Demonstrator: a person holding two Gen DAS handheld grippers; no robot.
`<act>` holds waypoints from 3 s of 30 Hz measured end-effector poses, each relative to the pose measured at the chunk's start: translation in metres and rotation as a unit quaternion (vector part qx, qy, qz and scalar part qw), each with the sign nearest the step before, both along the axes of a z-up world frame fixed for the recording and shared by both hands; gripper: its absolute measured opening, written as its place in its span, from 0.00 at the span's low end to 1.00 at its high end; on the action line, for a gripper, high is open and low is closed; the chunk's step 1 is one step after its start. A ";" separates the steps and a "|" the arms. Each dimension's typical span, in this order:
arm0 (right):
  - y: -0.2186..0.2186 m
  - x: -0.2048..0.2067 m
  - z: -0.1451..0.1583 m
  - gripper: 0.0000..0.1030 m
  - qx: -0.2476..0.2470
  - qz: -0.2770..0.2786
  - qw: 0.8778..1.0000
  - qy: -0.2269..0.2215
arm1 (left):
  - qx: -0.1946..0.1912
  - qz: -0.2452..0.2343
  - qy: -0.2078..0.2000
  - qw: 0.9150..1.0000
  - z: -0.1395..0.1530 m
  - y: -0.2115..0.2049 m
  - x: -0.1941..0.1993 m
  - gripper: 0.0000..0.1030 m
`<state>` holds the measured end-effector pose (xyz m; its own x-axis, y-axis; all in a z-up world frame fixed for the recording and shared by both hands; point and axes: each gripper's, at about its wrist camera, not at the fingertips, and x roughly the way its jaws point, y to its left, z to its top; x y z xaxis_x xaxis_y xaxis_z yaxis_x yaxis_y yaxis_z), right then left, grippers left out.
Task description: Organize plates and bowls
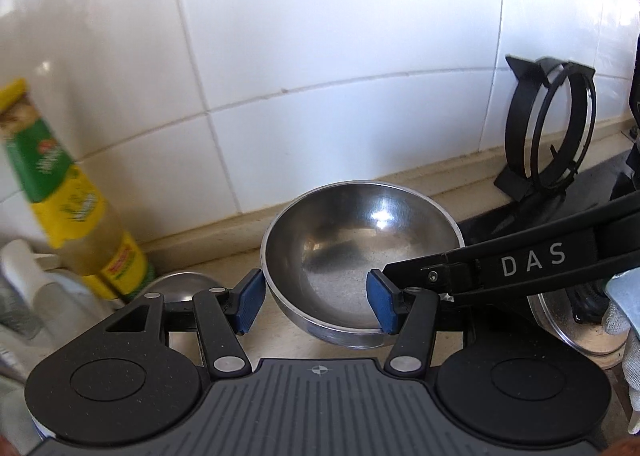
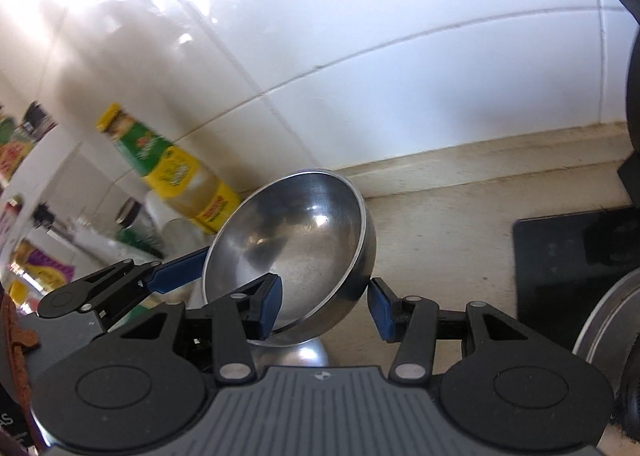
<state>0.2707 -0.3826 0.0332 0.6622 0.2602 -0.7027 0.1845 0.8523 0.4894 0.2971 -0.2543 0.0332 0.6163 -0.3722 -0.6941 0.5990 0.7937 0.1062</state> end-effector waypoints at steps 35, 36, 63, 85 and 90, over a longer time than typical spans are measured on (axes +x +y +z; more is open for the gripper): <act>0.077 -0.015 -0.036 0.49 -0.028 0.118 0.990 0.066 | 0.014 0.099 0.036 0.994 -0.026 0.078 -0.068 0.61; 0.078 -0.014 -0.036 0.49 -0.033 0.123 0.990 0.065 | 0.015 0.100 0.037 0.994 -0.027 0.077 -0.067 0.62; 0.050 0.017 -0.030 0.52 -0.038 0.123 0.990 0.052 | 0.007 0.137 0.018 0.990 -0.011 0.104 -0.044 0.80; 0.064 0.134 -0.050 0.52 -0.097 0.186 0.976 0.052 | -0.047 0.261 0.117 0.957 -0.031 0.108 0.051 0.81; 0.066 0.151 -0.065 0.52 -0.090 0.193 0.975 0.058 | -0.044 0.274 0.127 0.952 -0.043 0.104 0.063 0.80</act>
<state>0.4215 -0.3166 -0.0314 0.4521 0.3400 -0.8246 -0.1217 0.9394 0.3205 0.3599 -0.1506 -0.0097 0.5514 -0.1068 -0.8273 0.0900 0.9936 -0.0683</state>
